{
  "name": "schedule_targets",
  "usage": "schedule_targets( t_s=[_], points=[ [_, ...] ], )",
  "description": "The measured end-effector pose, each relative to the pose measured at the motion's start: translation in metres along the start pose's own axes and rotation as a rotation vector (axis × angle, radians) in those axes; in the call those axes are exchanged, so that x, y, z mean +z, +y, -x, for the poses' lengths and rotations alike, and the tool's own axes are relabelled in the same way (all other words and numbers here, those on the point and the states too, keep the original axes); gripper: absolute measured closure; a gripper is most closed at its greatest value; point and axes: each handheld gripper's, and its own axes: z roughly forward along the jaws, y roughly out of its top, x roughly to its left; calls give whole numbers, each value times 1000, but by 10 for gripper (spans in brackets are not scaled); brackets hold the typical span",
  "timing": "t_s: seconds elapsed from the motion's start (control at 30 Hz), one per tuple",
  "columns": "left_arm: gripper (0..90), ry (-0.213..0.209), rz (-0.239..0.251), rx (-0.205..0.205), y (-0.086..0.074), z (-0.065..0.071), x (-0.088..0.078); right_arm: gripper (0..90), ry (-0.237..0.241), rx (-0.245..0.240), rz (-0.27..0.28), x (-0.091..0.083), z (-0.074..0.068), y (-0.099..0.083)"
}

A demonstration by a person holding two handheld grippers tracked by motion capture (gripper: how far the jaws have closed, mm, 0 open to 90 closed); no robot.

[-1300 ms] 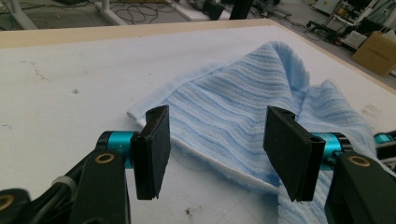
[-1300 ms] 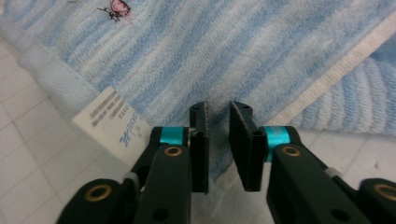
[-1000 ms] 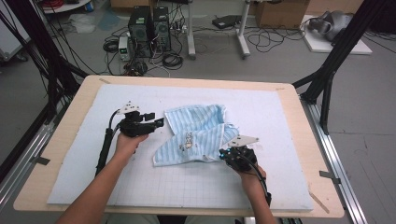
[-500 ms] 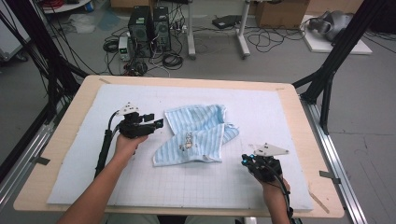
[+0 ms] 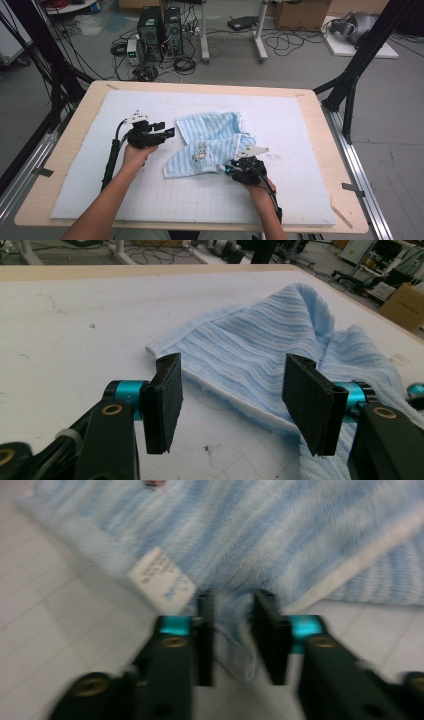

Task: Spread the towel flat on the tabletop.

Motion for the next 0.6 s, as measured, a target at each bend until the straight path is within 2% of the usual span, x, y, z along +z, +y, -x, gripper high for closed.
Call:
schedule_targets(
  t_s=[0.07, 0.13, 0.3, 0.43, 0.6],
  points=[
    [413, -1, -3, -2, 0, 0, 0, 863, -9, -45, -10, -4, -4, 0],
    [412, -5, -2, -2, 0, 2, 0, 868, -4, -57, -11, -9, -5, -3],
    [415, -12, -8, 7, -2, 5, 3, 867, -9, -40, 30, -32, 0, -18],
    [417, -16, -5, 2, -2, 7, 5, 867, -47, -45, 35, -56, 2, -32],
    [417, -23, -12, 3, -3, 8, 7, 866, -115, -56, 0, -85, 5, -53]
  ],
)
